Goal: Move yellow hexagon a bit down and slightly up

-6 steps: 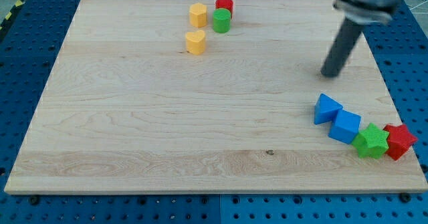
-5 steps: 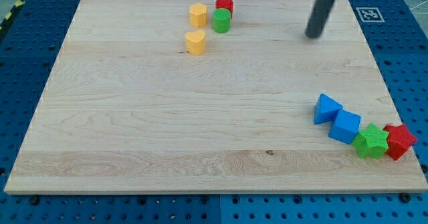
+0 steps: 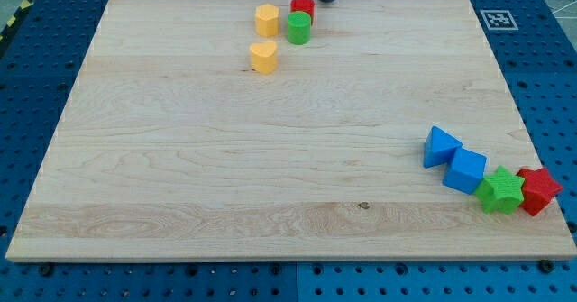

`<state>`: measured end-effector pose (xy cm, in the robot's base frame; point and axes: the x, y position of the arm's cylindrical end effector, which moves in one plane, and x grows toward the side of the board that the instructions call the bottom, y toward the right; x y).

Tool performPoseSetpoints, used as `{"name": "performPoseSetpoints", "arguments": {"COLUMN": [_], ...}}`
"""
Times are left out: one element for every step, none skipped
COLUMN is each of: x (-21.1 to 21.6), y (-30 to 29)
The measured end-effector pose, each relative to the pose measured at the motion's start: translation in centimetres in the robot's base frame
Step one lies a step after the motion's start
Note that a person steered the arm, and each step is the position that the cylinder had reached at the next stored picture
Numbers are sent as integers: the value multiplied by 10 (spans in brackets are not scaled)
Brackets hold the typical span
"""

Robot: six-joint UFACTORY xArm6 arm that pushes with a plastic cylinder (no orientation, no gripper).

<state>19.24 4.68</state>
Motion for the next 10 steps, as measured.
{"name": "performPoseSetpoints", "arguments": {"x": [0,0,11,37,67,91,103,124,129,129], "y": [-25,-52,-66,-68,-68,-68,-49,-32,-27,-70]}}
